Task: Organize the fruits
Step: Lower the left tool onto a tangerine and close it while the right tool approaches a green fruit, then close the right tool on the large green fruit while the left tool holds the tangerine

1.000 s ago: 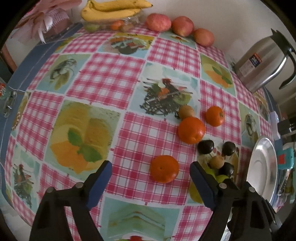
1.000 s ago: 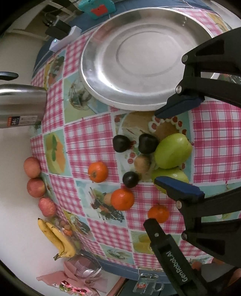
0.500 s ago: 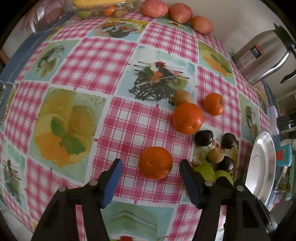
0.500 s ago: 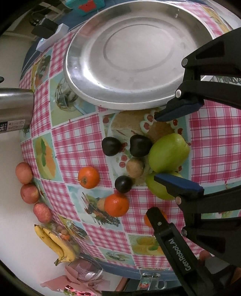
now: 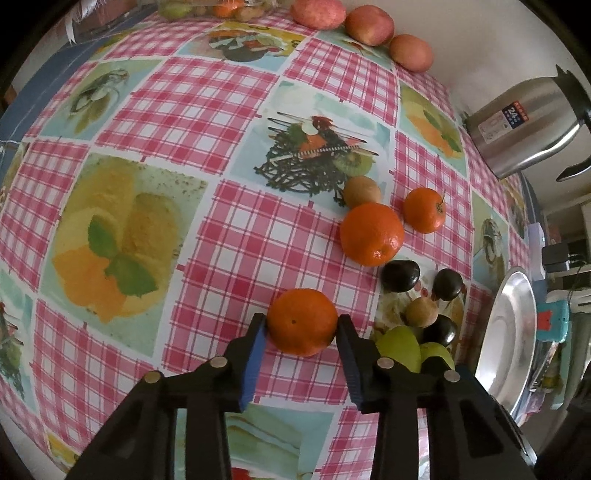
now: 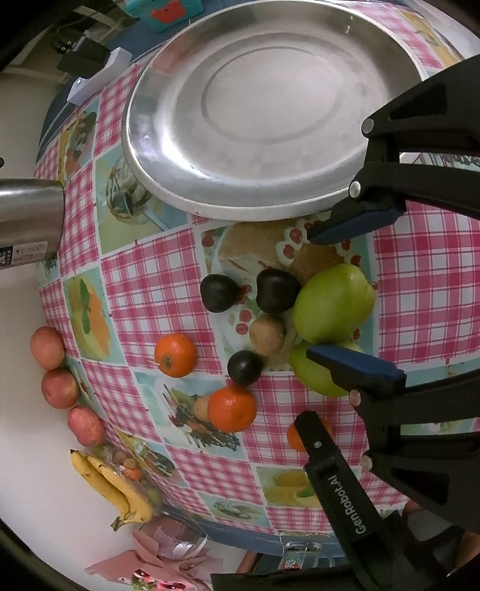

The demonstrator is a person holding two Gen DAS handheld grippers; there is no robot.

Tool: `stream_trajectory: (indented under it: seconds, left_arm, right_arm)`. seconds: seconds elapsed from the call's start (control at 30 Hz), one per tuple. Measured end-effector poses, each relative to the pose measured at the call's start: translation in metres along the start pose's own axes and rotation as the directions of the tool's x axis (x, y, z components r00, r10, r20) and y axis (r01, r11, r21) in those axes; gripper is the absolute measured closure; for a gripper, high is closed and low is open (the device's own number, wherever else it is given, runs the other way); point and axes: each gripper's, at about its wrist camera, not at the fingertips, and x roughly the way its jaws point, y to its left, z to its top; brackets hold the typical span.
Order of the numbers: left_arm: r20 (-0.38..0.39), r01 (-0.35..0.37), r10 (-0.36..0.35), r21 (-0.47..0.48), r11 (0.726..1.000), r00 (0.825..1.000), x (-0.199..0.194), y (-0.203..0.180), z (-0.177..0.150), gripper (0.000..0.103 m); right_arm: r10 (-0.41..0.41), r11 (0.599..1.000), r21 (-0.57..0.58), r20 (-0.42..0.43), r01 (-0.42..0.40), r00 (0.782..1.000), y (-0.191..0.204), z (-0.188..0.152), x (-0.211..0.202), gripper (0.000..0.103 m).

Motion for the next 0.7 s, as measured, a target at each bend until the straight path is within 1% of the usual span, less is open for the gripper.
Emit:
stream_trajectory:
  seconds: [0.27,0.4,0.5,0.6,0.7]
  left_arm:
    - [-0.003,0.019,-0.019,-0.032,0.999,1.0,-0.002,0.003,-0.001,0.063]
    - [-0.004,0.023,-0.023,-0.035,0.999,1.0,-0.002,0.004,-0.001,0.063]
    - [-0.005,0.028,-0.028,-0.043,0.999,1.0,-0.002,0.004,-0.001,0.063]
    - [-0.006,0.025,-0.025,-0.044,0.999,1.0,-0.003,0.003,-0.002,0.063]
    - [-0.006,0.026,-0.026,-0.046,0.999,1.0,-0.003,0.003,-0.001,0.063]
  right_arm:
    - [0.024,0.999,0.025,-0.007,-0.024,1.0,-0.006,-0.001,0.0,0.048]
    - [0.004,1.0,0.004,0.0,-0.004,1.0,-0.004,-0.002,-0.004,0.05]
    - [0.005,1.0,0.014,-0.001,-0.005,1.0,-0.006,-0.002,-0.006,0.05]
    - [-0.014,1.0,0.007,0.011,0.014,1.0,-0.007,-0.003,-0.011,0.05]
    - [-0.007,1.0,0.005,0.003,0.007,1.0,-0.006,-0.004,-0.01,0.05]
